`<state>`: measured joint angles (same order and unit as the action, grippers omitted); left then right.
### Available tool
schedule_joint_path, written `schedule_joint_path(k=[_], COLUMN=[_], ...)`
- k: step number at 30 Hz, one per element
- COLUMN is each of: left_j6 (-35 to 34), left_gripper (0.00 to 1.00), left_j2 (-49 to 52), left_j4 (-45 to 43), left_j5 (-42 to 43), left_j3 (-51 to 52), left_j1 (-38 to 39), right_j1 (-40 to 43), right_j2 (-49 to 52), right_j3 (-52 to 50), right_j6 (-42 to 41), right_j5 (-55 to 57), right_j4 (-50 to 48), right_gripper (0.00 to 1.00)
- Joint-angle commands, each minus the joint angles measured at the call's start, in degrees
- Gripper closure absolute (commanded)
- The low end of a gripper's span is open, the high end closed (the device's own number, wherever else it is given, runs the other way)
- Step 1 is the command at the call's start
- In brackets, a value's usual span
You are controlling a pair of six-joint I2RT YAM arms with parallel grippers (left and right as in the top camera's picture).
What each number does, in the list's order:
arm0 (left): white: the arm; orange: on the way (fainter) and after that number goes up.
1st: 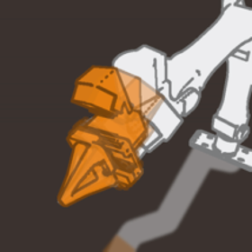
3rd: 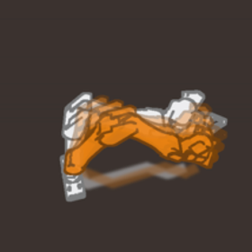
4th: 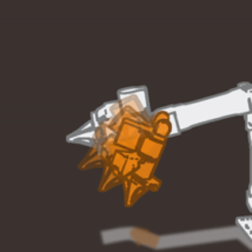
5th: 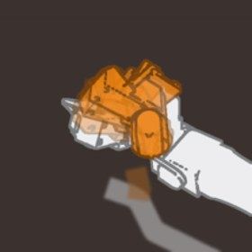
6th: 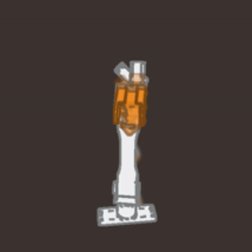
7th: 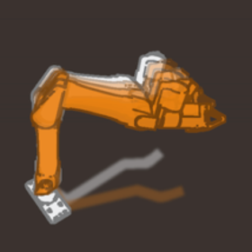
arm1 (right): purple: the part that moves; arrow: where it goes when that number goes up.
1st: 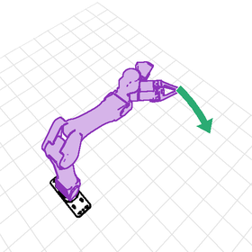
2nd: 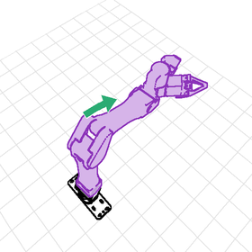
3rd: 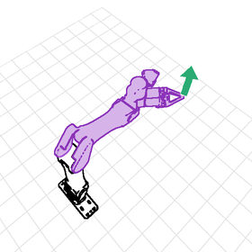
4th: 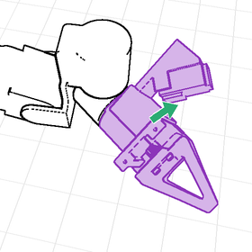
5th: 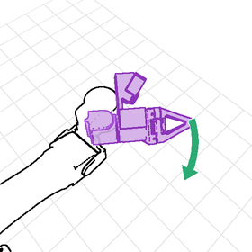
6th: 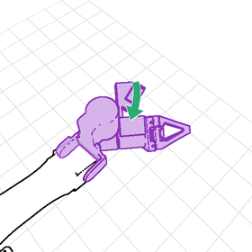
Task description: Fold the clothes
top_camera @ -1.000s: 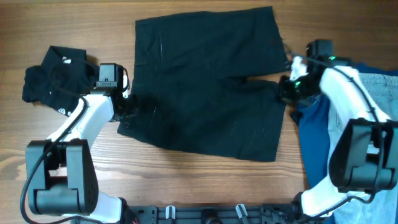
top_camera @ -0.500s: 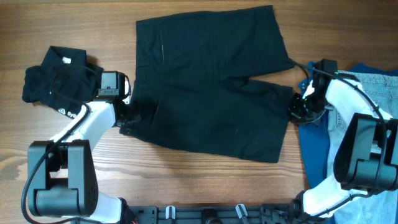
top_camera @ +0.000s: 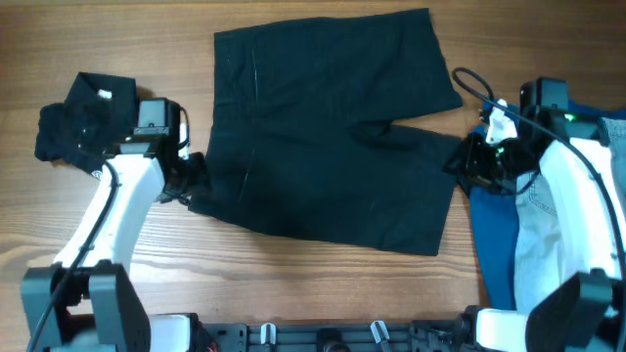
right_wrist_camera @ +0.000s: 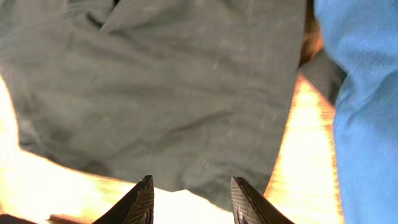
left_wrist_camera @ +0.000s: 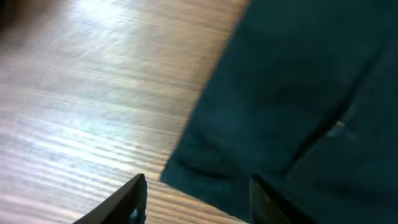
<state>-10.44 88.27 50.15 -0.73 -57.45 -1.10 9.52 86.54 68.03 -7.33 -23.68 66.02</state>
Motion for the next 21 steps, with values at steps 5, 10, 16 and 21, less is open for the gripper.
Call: schedule_joint_path(k=[5,10,16,21], left_j6=[-12.4,-16.2,-17.5,-17.4], left_gripper=[0.57,0.60,0.92,0.96], left_j2=[1.7,3.6,5.3,5.2], left_j4=[-4.9,-12.9,-16.9,-17.0], left_j5=[5.2,10.3,15.7,16.0], left_j3=[8.7,13.2,14.4,14.4], left_j1=[-7.3,-7.8,-7.8,-7.8], right_j1=[-0.3,-0.3,-0.3,-0.3], right_j2=[-1.6,-1.6,-1.6,-1.6], right_j3=[0.6,-2.5,-7.0,-16.4], right_j6=[0.9,-0.3,-1.9,-8.1], right_j5=[-2.3,-2.3,-1.4,1.2], right_j4=[5.9,5.0,4.0,-0.1], right_gripper=[0.57,0.54,0.51,0.43])
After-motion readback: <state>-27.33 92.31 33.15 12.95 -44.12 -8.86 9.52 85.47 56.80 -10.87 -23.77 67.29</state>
